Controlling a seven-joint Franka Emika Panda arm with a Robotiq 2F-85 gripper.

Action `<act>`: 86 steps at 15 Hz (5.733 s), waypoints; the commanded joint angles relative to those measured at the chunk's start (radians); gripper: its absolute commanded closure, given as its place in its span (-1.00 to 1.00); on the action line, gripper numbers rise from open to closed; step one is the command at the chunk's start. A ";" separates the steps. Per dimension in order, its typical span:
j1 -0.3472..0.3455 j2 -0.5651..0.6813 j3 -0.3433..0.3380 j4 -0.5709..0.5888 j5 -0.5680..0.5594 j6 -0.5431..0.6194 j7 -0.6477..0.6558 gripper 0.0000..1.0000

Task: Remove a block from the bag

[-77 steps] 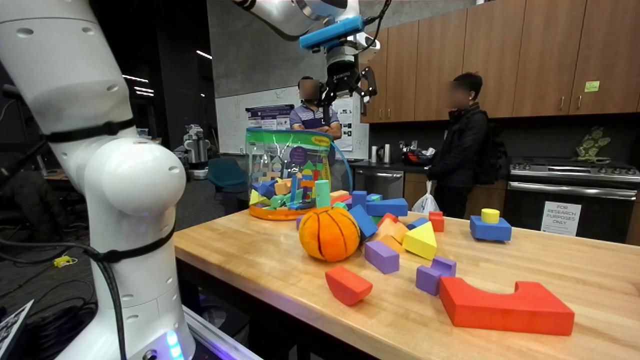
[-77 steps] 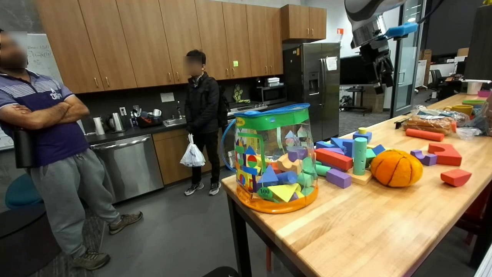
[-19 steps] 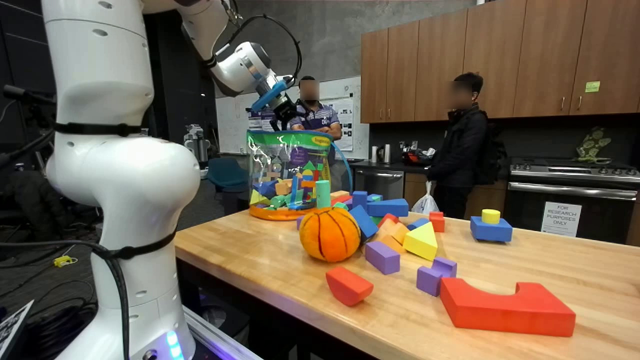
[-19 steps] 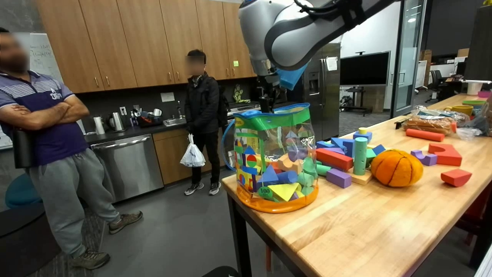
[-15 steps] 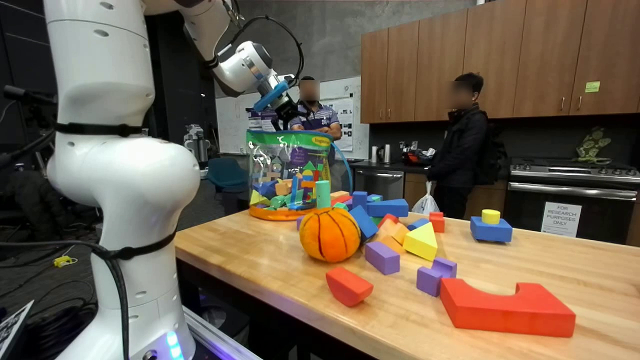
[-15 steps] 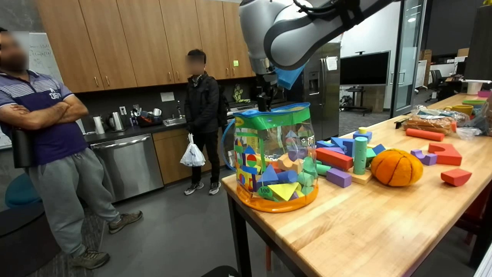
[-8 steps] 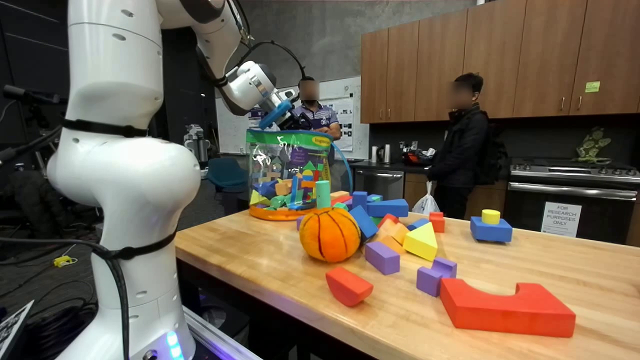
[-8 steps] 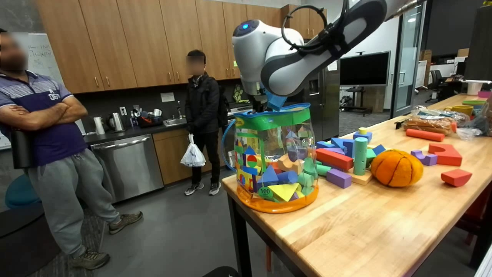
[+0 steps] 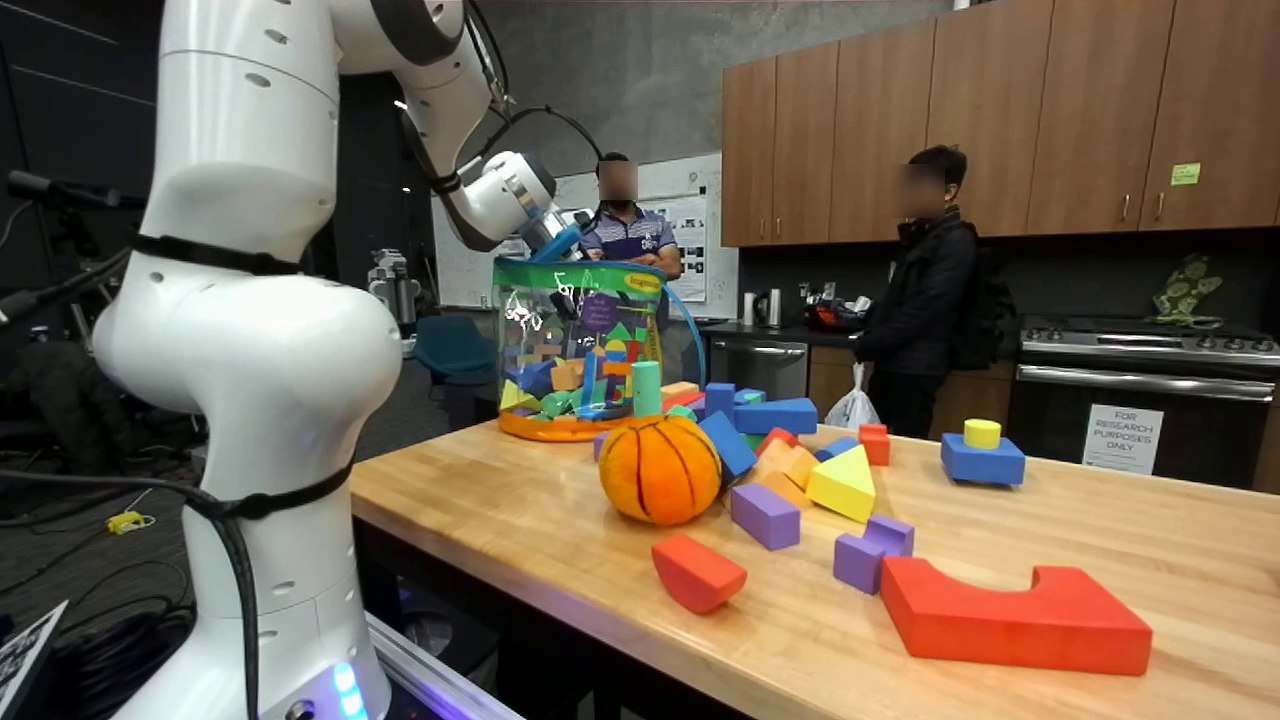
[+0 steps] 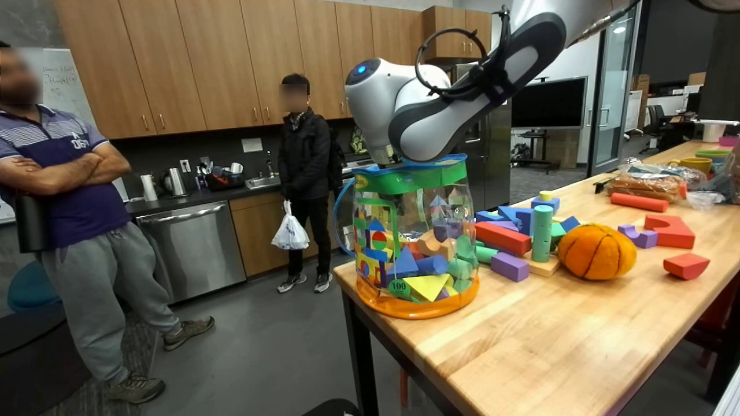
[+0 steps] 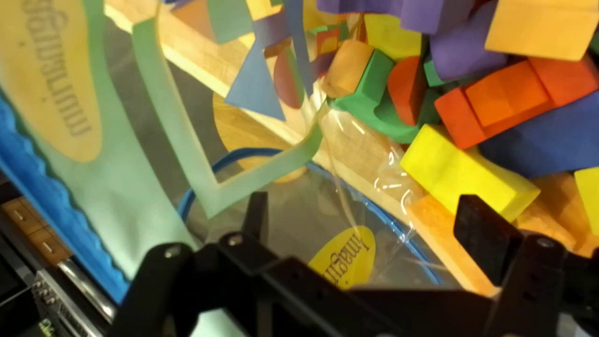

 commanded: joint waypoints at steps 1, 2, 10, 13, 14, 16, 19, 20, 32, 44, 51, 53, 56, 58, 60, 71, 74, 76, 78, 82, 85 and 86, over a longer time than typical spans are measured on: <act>-0.013 -0.006 -0.010 -0.027 0.117 -0.034 -0.093 -1.00; -0.016 -0.010 -0.011 -0.037 0.152 -0.052 -0.124 -1.00; -0.023 -0.018 -0.015 -0.037 0.336 -0.274 -0.318 -1.00; -0.027 -0.003 -0.019 -0.049 0.362 -0.305 -0.345 -0.48; -0.030 -0.001 -0.020 -0.051 0.366 -0.315 -0.349 -0.35; -0.034 0.000 -0.023 -0.061 0.375 -0.328 -0.356 -0.07; -0.041 0.005 -0.027 -0.067 0.376 -0.338 -0.359 0.45; -0.043 0.007 -0.027 -0.068 0.375 -0.337 -0.359 0.58; -0.047 -0.061 -0.039 -0.093 0.325 -0.284 -0.318 0.86; -0.054 -0.323 -0.021 -0.182 0.155 -0.081 -0.233 0.86; -0.098 -0.453 -0.010 -0.288 0.014 0.176 -0.020 0.86; -0.123 -0.486 -0.010 -0.315 -0.021 0.207 0.058 0.86; -0.169 -0.538 -0.019 -0.360 -0.050 0.236 0.157 0.86; -0.200 -0.563 -0.028 -0.390 -0.046 0.252 0.193 0.86; -0.228 -0.585 -0.041 -0.423 -0.035 0.265 0.215 0.86; -0.367 -0.605 -0.159 -0.614 0.079 0.378 0.243 0.55; -0.388 -0.589 -0.140 -0.610 0.090 0.365 0.235 0.41; -0.392 -0.589 -0.142 -0.620 0.094 0.370 0.235 0.17; -0.392 -0.589 -0.141 -0.620 0.096 0.371 0.235 -0.04; -0.392 -0.589 -0.141 -0.620 0.097 0.372 0.235 -0.06; -0.392 -0.589 -0.141 -0.620 0.097 0.372 0.235 -0.06; -0.392 -0.589 -0.141 -0.620 0.097 0.372 0.235 -0.06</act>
